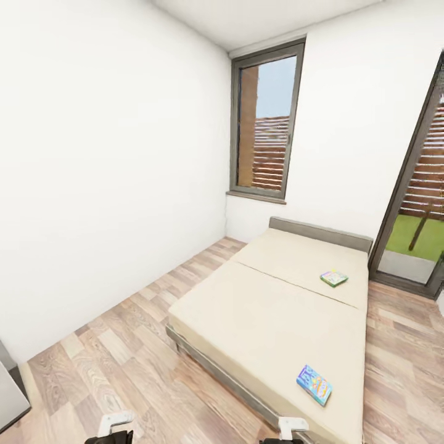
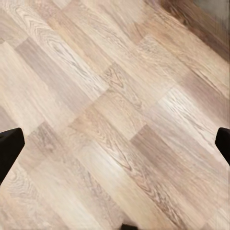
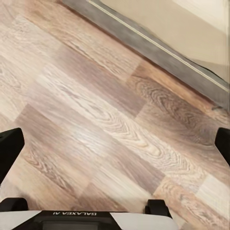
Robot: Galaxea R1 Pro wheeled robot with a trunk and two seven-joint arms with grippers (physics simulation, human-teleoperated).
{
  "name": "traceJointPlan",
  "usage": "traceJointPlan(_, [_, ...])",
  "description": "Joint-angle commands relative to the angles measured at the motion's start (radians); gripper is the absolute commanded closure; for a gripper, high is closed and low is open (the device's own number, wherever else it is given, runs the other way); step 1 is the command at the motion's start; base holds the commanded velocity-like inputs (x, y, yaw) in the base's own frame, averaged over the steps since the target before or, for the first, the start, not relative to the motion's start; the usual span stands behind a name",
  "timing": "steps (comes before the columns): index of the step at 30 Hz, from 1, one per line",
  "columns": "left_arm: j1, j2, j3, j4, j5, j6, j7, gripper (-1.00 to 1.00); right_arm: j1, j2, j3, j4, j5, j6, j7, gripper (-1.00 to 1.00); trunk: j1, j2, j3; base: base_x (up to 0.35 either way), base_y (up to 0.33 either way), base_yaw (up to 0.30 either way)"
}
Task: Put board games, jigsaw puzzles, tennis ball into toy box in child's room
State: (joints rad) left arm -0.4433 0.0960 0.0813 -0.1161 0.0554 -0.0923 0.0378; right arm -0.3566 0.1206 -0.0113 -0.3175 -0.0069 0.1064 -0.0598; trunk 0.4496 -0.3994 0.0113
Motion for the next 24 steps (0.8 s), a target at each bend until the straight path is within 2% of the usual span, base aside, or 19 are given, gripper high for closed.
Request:
traceJointPlan(1, [0.000, 0.000, 0.005, 0.001, 0.006, -0.003, -0.001, -1.00, 0.000, 0.001, -0.001, -0.002, -0.001, 0.006, -0.003, -1.00, 0.000, -0.001, 0.000, 0.039, 0.141, -0.264])
traceJointPlan(8, [0.000, 0.001, 0.005, 0.001, 0.006, -0.004, -0.001, -1.00, 0.000, 0.001, -0.001, -0.002, -0.001, 0.006, -0.003, -1.00, 0.000, -0.001, 0.004, 0.114, 0.172, -0.265])
traceJointPlan(20, [0.001, 0.001, 0.005, 0.001, 0.005, -0.004, -0.002, -1.00, -0.001, -0.002, -0.002, -0.002, -0.002, 0.007, -0.003, -1.00, 0.000, -0.001, 0.012, 0.054, 0.029, -0.265])
traceJointPlan(24, [0.001, 0.002, 0.006, 0.001, 0.004, -0.004, -0.002, -1.00, -0.001, -0.003, -0.003, -0.001, -0.003, 0.007, -0.003, -1.00, 0.000, -0.001, 0.014, 0.055, 0.144, -0.265])
